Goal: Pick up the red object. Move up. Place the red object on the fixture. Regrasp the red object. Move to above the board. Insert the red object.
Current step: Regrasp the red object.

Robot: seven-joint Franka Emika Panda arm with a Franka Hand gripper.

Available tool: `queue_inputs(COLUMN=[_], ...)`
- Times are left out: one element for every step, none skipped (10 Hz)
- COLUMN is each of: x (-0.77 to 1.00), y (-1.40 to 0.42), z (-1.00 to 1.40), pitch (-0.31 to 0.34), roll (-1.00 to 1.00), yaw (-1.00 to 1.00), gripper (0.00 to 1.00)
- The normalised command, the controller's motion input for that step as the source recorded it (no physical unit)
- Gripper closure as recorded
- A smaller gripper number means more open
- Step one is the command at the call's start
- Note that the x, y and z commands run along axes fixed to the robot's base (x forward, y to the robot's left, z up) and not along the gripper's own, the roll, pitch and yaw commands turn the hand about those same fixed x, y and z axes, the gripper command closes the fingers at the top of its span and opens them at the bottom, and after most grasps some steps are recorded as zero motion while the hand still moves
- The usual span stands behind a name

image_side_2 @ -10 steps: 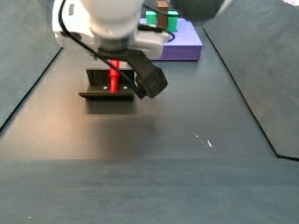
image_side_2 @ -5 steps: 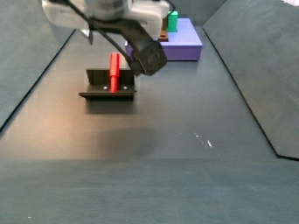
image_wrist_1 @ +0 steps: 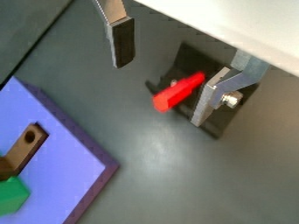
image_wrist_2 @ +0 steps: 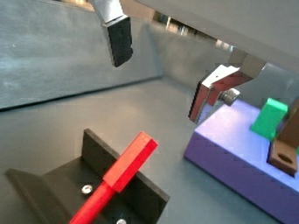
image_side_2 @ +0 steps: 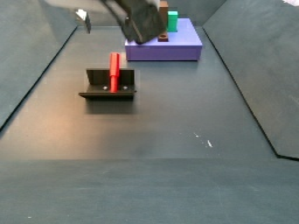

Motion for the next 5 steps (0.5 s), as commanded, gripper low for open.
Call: queue_inputs(x=[-0.11,0.00,0.05,0.25,0.28], y=[-0.07,-0.08,-0.07,-0.03,-0.01], z=[0.12,0.05,0.00,0.00,0.00], pitch=[0.226,0.186,0.117,0.063,0.009], roll=[1.00,1.00,1.00,1.00,1.00], yaw=[0.00,0.00,0.00,0.00,0.01], gripper=[0.00,0.00,0.00,0.00,0.00])
